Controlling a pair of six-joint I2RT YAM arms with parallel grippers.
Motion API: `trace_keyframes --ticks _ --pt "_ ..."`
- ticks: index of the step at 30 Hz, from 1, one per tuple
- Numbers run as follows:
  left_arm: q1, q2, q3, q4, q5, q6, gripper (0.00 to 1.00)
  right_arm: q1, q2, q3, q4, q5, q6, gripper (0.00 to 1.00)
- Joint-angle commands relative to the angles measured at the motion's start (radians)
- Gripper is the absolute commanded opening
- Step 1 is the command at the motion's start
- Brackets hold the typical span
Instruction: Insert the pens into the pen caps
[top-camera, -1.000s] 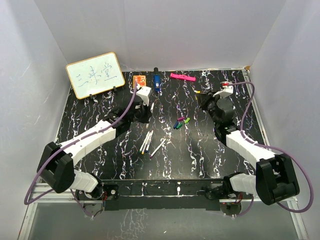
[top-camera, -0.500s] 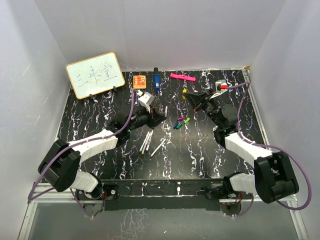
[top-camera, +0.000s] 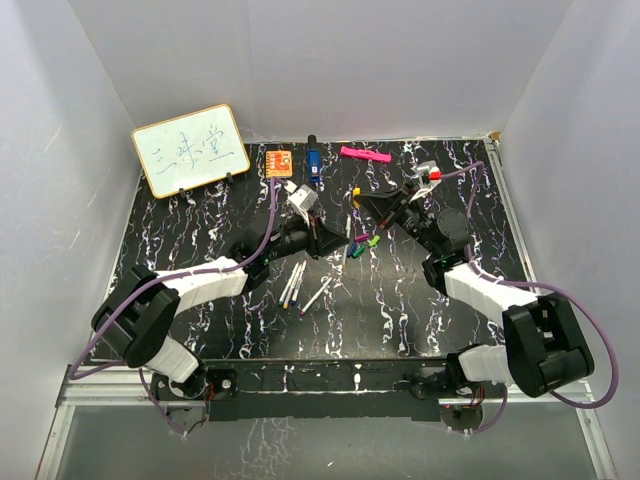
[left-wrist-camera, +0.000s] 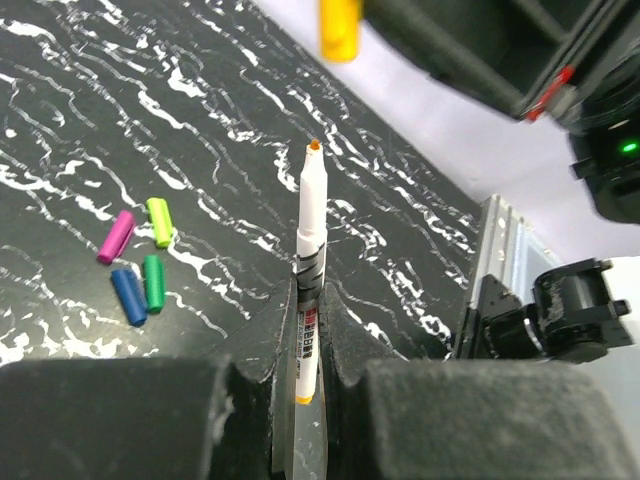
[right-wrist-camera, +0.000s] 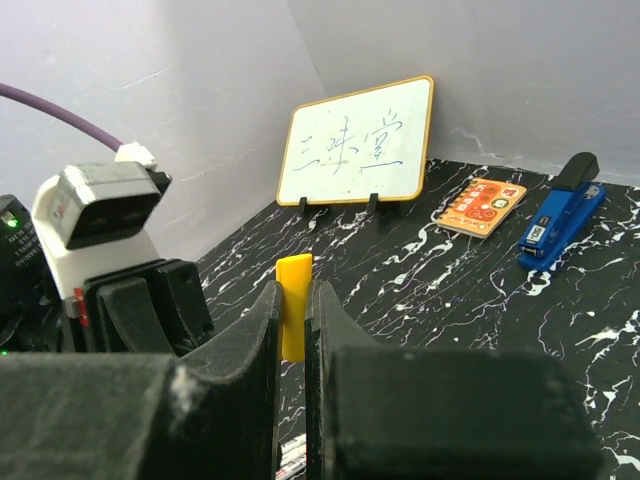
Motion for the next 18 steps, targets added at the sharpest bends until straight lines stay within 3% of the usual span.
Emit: trace_keyframes --ticks 1,18 --pt "-0.009 -0.008 0.056 0.099 0.050 -0.058 0.00 0.010 0.021 0.020 0.110 -0.016 0.030 0.00" --pt "-0.023 0.033 0.057 0.152 0.074 -0.162 0.00 0.027 0.006 0.009 0.140 0.011 0.037 0.00"
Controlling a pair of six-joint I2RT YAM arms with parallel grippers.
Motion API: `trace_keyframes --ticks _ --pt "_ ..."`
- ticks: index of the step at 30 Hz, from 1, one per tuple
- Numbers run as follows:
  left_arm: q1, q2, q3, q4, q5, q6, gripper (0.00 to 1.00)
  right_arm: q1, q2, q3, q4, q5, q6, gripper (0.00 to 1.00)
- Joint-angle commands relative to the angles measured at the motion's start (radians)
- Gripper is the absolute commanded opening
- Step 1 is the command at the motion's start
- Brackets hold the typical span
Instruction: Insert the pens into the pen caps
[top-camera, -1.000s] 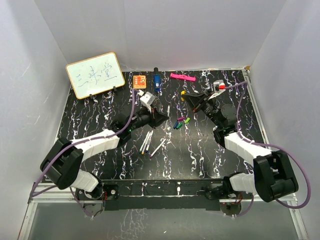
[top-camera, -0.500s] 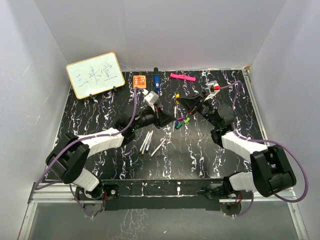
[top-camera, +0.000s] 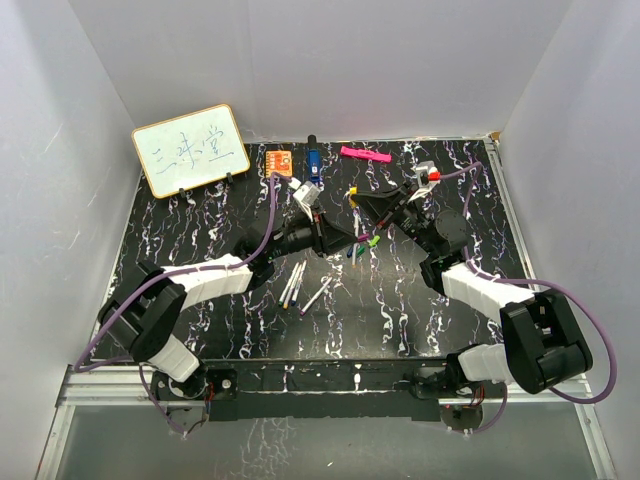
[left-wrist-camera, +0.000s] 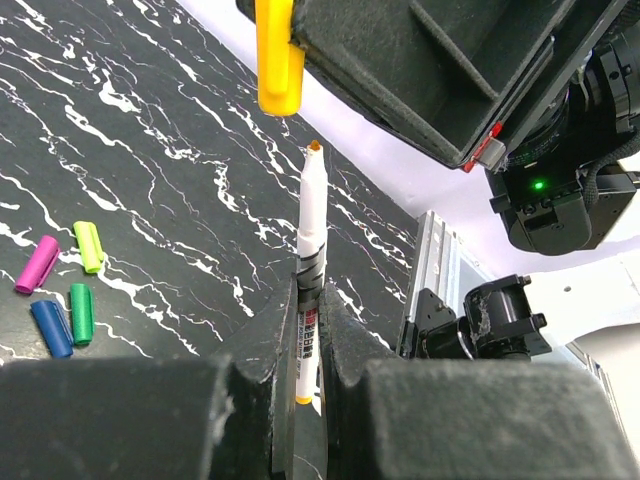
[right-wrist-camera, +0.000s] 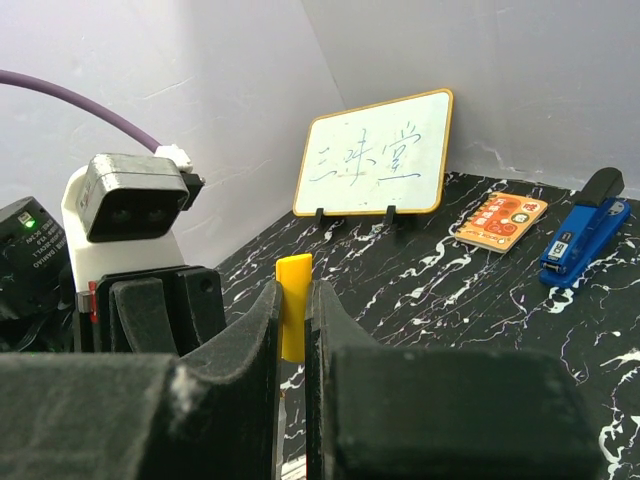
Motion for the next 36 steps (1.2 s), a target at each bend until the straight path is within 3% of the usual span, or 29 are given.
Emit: trace_keyframes --ticks 1,36 --pt "-0.007 -0.011 0.014 0.062 0.006 -0.018 0.00 0.005 -0.026 0.007 0.069 0.008 0.007 0.00" --pt "-0.007 -0.024 -0.008 0.078 -0.066 -0.003 0.00 0.015 -0.044 -0.012 0.054 0.017 0.015 0.00"
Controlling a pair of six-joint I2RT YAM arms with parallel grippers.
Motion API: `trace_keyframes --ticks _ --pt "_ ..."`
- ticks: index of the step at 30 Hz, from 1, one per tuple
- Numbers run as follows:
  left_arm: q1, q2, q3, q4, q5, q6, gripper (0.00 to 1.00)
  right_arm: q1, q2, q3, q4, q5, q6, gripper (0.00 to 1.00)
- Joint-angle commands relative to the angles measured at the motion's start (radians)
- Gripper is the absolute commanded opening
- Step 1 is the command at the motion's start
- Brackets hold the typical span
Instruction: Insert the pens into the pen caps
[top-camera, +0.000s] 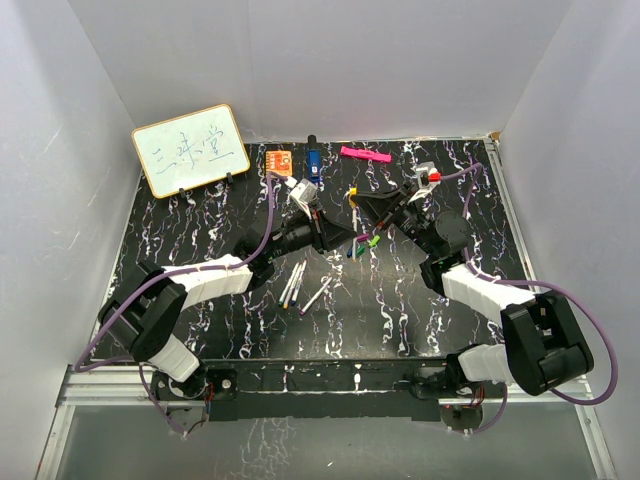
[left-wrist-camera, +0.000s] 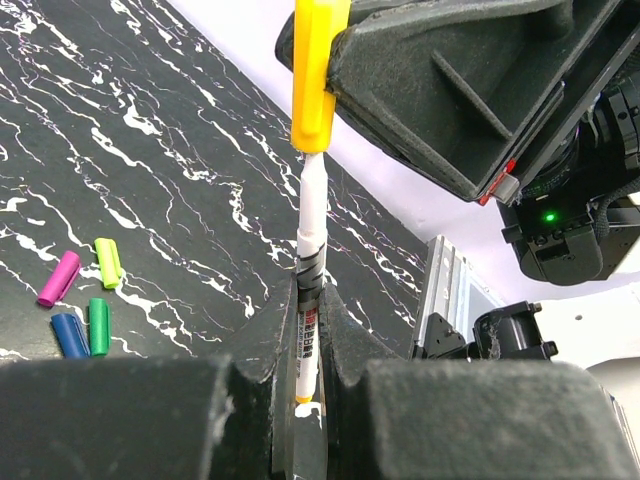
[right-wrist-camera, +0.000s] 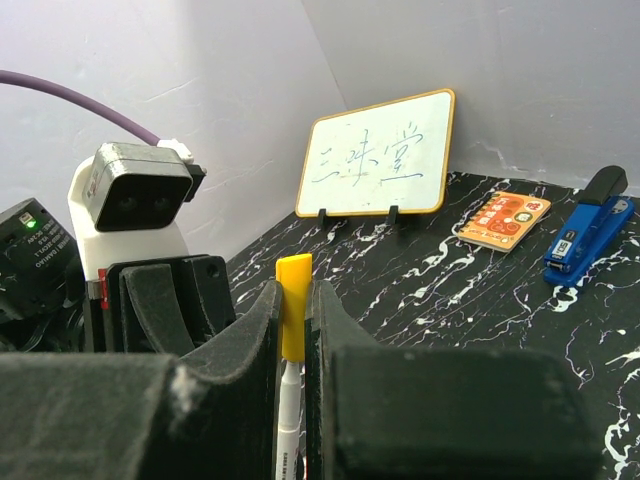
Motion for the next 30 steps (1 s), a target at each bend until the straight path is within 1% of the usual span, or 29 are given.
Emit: trace_keyframes --ticks 1,16,24,30 --pt "-0.007 -0.029 -0.003 0.039 -0.008 0.011 0.00 0.007 -0.035 -0.007 0.054 0.008 0.007 0.00" --pt "-0.006 -0.059 -0.003 0.028 -0.046 0.043 0.00 0.012 -0.043 -0.018 0.015 0.000 -0.003 0.00" --pt "-0.006 -0.068 0.028 0.041 -0.022 0.047 0.00 0.018 -0.022 -0.025 0.013 -0.003 -0.005 0.00" --pt "-0.006 -0.081 0.029 0.055 -0.032 0.056 0.00 0.026 -0.009 -0.020 0.003 -0.014 -0.005 0.00"
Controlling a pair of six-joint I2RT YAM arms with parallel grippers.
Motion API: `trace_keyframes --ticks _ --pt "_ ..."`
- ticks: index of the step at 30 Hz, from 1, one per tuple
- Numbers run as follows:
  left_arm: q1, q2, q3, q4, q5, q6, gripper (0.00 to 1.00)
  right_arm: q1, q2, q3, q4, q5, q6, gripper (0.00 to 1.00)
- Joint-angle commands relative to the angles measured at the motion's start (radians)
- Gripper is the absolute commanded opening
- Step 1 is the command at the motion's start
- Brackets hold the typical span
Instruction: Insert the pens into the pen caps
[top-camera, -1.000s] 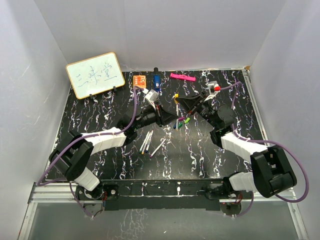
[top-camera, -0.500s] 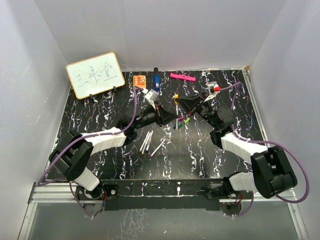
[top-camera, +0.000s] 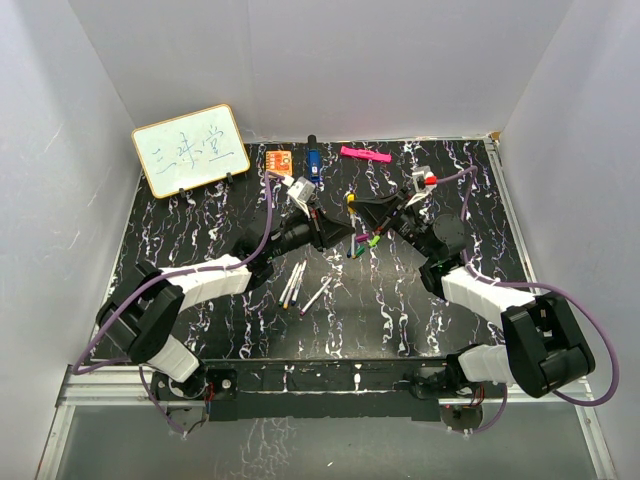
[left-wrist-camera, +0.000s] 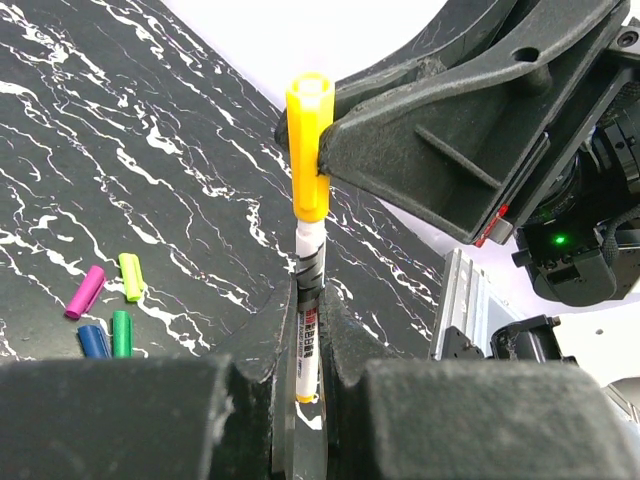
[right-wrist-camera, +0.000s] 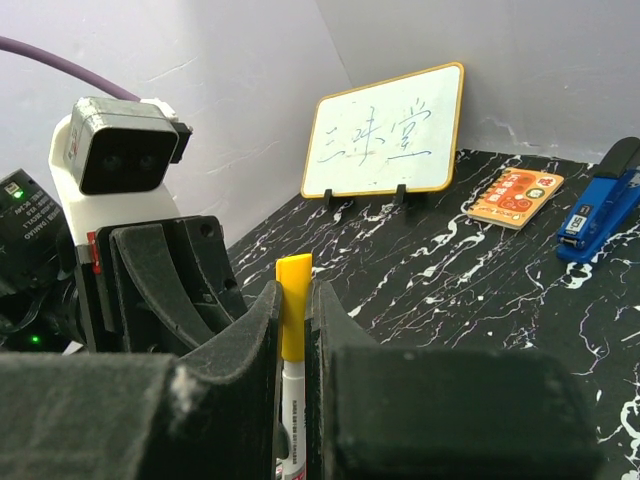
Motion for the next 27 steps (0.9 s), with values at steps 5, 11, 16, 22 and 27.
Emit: trace_keyframes --ticks 5,11,16,22,27 --pt "-0.007 -0.076 0.026 0.090 -0.021 0.031 0.00 0.028 0.005 0.004 -0.035 -0.009 -0.028 0.00" --pt "-0.007 -0.074 0.049 0.133 -0.035 0.055 0.00 0.053 0.032 0.009 -0.104 -0.016 -0.046 0.00" --pt "-0.007 -0.090 0.056 0.129 -0.075 0.088 0.00 0.089 0.033 0.021 -0.182 0.004 -0.114 0.00" --pt "-0.007 -0.148 0.049 0.101 -0.129 0.150 0.00 0.128 0.032 0.029 -0.284 0.096 -0.163 0.00" --pt "-0.006 -0.187 0.027 0.094 -0.200 0.181 0.00 0.136 0.042 0.028 -0.313 0.136 -0.169 0.00"
